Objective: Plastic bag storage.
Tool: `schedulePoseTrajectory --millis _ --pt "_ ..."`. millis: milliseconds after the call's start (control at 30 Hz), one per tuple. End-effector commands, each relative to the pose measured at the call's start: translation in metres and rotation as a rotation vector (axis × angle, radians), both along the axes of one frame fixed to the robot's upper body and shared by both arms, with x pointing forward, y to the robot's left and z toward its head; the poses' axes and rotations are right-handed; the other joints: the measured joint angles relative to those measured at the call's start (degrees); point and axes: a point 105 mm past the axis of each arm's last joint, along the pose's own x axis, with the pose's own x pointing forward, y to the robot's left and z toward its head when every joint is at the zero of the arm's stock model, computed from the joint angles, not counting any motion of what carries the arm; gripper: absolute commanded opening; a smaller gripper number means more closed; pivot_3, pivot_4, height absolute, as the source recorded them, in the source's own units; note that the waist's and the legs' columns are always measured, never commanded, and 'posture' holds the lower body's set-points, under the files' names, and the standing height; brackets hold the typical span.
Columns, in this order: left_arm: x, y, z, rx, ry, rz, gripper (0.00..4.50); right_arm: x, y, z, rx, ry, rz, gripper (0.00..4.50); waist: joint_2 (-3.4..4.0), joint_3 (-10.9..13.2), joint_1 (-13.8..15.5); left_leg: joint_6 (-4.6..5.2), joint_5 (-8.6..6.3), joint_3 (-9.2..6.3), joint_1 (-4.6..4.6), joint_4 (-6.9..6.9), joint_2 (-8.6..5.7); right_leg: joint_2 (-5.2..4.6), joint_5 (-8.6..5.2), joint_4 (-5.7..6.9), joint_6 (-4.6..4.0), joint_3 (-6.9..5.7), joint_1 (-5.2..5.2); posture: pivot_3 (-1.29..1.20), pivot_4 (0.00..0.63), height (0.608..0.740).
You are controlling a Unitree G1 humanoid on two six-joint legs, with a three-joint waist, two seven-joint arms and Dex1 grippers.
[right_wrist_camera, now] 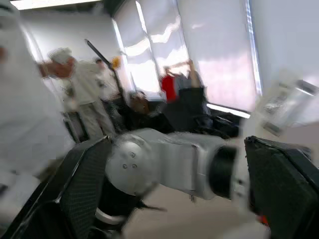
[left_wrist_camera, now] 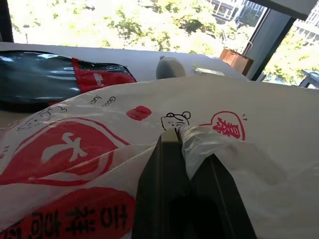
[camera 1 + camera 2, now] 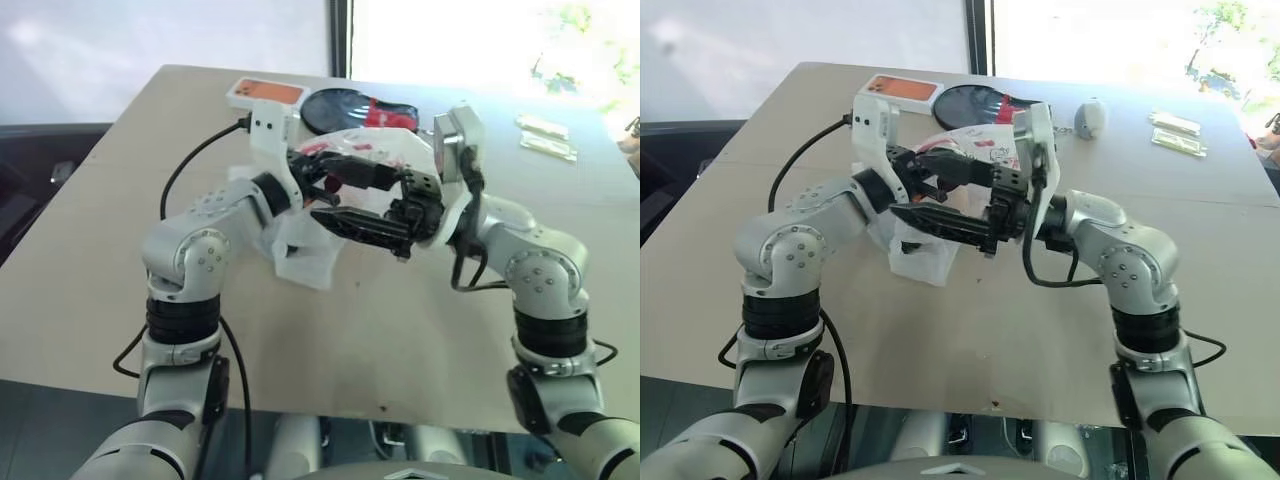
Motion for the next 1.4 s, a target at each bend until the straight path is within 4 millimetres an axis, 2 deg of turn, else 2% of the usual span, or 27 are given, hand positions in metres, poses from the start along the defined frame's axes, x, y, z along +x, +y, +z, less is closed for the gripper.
schedulePoseTrajectory --millis 33,133,200,300,467,767,933,967,1200,1333,1367,1400 --pt "-0.003 0.016 0.015 0.007 -0.083 0.047 0.00 -0.003 -0.036 0.015 -0.054 -0.139 -0.245 4.44 0.00 0.0 0.3 0.01 0.00 -0.02 0.00 0.00 -0.02 -0.01 0.00 0.00 0.00 0.00 0.00 0.00 0.150 0.740" --pt "-0.012 0.017 0.019 -0.005 -0.132 0.011 0.00 0.004 -0.073 0.020 -0.101 -0.176 -0.521 4.44 0.00 0.0 0.4 0.01 -0.01 -0.01 0.00 -0.04 0.00 0.01 -0.01 -0.02 0.01 0.01 -0.01 0.00 0.150 0.740" --pt "-0.017 0.018 0.017 0.012 -0.149 -0.005 0.00 0.005 -0.088 0.024 -0.118 -0.172 -0.631 4.44 0.00 0.0 0.3 0.01 -0.01 0.03 0.05 -0.04 0.02 0.03 -0.01 0.00 0.01 0.05 -0.01 0.00 0.150 0.740" --pt "-0.022 0.017 0.012 0.040 -0.154 -0.036 0.00 0.015 -0.102 0.016 -0.177 -0.099 -0.770 4.44 0.00 0.0 0.0 0.00 0.00 0.05 0.10 -0.02 0.06 0.07 -0.01 0.04 0.01 0.09 0.00 0.00 0.150 0.740" --pt "-0.027 0.012 0.006 0.076 -0.161 -0.090 0.00 0.030 -0.106 -0.015 -0.233 0.100 -0.844 4.44 0.01 0.0 -0.3 -0.01 0.00 0.05 0.11 -0.01 0.07 0.11 -0.01 0.08 0.01 0.12 0.01 0.00 0.150 0.740" --pt "-0.027 0.014 0.009 0.067 -0.168 -0.086 0.00 0.008 -0.105 -0.047 -0.346 0.210 -0.783 4.44 0.01 0.0 -0.1 0.01 0.00 0.04 0.04 -0.03 0.05 0.10 -0.01 0.00 0.02 0.13 0.00 0.00 0.150 0.740" --pt "-0.025 0.013 0.012 0.068 -0.169 -0.098 0.00 0.021 -0.104 -0.067 -0.412 0.243 -0.803 4.44 0.00 0.0 -0.4 0.02 0.00 0.05 0.09 -0.01 0.05 0.13 -0.02 0.03 0.04 0.17 0.01 0.00 0.150 0.740" --pt "-0.025 0.012 0.012 0.069 -0.170 -0.101 0.00 0.025 -0.104 -0.070 -0.414 0.248 -0.812 4.21 0.00 0.0 -0.4 0.02 0.00 0.05 0.09 -0.01 0.05 0.15 -0.03 0.03 0.04 0.17 0.01 0.00 0.150 0.740" --pt "-0.025 0.020 0.016 0.067 -0.165 -0.085 0.00 0.029 -0.102 -0.075 -0.423 0.245 -0.789 4.21 0.00 0.0 -0.3 0.02 0.00 0.05 0.06 -0.01 0.06 0.16 -0.02 0.01 0.03 0.17 -0.01 0.00 0.150 0.740" --pt "-0.040 0.026 0.029 -0.115 -0.094 -0.195 0.00 0.030 -0.103 -0.076 -0.419 0.245 -0.785 4.21 0.01 0.0 -0.4 0.02 0.01 0.05 0.07 -0.01 0.08 0.16 -0.02 0.02 0.03 0.18 0.00 0.00 0.150 0.740" --pt "-0.045 0.028 0.035 -0.162 -0.084 -0.225 0.49 0.031 -0.104 -0.076 -0.416 0.246 -0.786 3.95 0.00 0.0 -0.4 0.02 0.01 0.05 0.07 -0.01 0.09 0.16 -0.02 0.02 0.03 0.18 -0.01 0.00 0.150 0.740" --pt "-0.049 0.031 0.038 -0.184 -0.076 -0.238 0.50 0.031 -0.105 -0.076 -0.414 0.246 -0.787 3.95 0.00 0.0 -0.4 0.02 0.01 0.05 0.07 0.00 0.10 0.16 -0.03 0.02 0.04 0.18 -0.01 0.00 0.150 0.740"
